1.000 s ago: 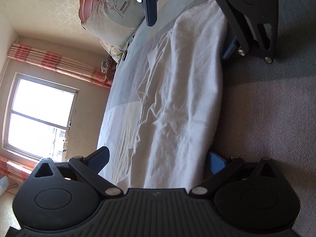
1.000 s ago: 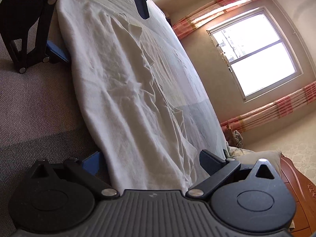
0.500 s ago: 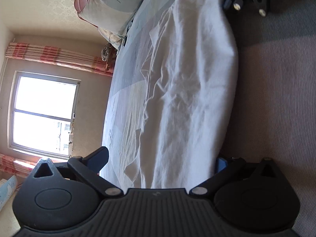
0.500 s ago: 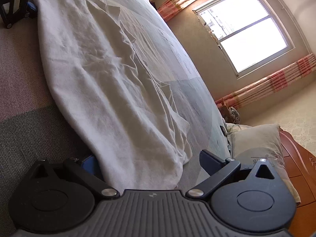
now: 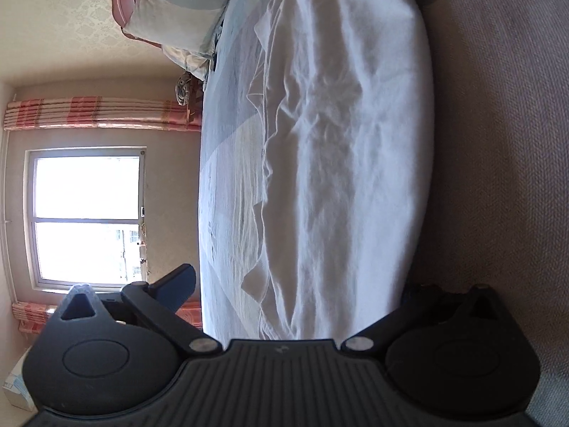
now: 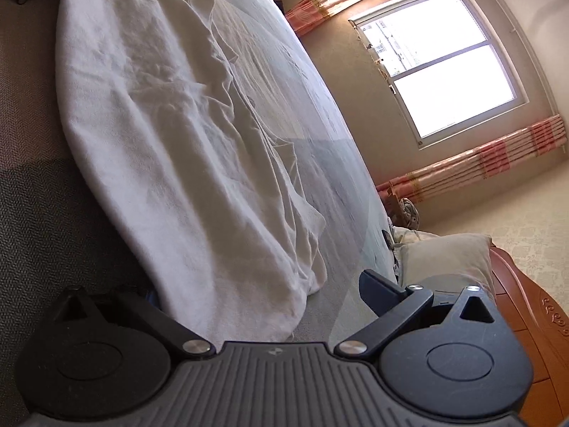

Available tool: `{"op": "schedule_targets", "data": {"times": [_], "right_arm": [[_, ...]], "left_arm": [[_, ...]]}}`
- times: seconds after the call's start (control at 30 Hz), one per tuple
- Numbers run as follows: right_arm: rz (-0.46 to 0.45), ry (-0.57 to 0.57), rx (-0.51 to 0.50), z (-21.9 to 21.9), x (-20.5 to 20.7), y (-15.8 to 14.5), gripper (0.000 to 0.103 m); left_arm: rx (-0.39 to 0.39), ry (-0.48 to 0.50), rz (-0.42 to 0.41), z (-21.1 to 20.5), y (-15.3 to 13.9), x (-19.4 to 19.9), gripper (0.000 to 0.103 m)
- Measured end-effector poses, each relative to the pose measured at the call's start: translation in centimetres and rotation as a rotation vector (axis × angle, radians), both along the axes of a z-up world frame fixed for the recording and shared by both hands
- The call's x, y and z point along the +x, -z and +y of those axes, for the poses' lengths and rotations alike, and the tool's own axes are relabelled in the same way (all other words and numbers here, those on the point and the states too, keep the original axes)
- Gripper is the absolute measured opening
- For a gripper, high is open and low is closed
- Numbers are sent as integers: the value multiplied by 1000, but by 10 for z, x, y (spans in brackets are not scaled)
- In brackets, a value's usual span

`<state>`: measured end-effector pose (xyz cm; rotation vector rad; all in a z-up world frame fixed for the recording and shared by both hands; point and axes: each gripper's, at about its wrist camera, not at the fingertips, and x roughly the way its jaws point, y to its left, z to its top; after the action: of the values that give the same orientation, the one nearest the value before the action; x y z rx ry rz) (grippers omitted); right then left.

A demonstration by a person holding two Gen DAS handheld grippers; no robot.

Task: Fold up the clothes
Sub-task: 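Close both tools on the shirt's long folded edge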

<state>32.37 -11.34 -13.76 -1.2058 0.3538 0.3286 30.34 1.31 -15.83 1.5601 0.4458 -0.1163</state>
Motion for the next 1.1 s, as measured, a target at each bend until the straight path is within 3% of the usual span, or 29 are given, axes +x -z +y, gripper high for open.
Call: {"op": "schedule_targets", "data": {"times": [0.13, 0.27, 0.37, 0.4, 0.43, 0.5, 0.57, 0.67, 0.73, 0.8, 0.87, 0.93, 1.0, 1.07, 1.1], "right_arm": [[-63, -84, -112, 21, -8, 8, 103], [-37, -103, -109, 20, -11, 9, 98], [21, -119, -80, 15, -16, 11, 77], [27, -131, -79, 14, -20, 13, 67], [30, -146, -81, 14, -24, 16, 61], [50, -169, -103, 15, -32, 25, 30], [56, -192, -139, 17, -41, 37, 10], [31, -197, -161, 18, -48, 38, 9], [17, -212, -189, 15, -48, 37, 10], [-7, -225, -214, 13, -48, 36, 20], [-18, -220, -209, 9, -47, 34, 23], [2, -200, -188, 8, -45, 33, 23], [16, -187, -177, 8, -43, 33, 21], [35, -186, -198, 11, -43, 40, 9], [25, -188, -212, 12, -43, 43, 10]], "left_arm": [[21, -8, -15, -7, 4, 5, 102], [-40, -32, -9, -4, 2, 5, 95], [-57, -26, 82, -4, 11, -6, 50], [-50, -23, 110, -6, 16, -10, 20], [-27, -18, 141, -7, 26, -15, 0], [-1, -10, 80, -7, 38, -21, 0], [-18, -21, 74, -5, 37, -20, 0], [12, -3, 76, -2, 36, -19, 3], [58, -13, 66, 3, 37, -17, 14], [80, -39, 60, 9, 37, -12, 16], [53, -93, 64, 13, 37, -7, 12], [48, -107, 61, 13, 42, -4, 0], [92, -88, 48, 10, 48, -3, 0], [92, -83, 44, 9, 47, -1, 0], [88, -84, 43, 9, 46, 1, 0]]}}
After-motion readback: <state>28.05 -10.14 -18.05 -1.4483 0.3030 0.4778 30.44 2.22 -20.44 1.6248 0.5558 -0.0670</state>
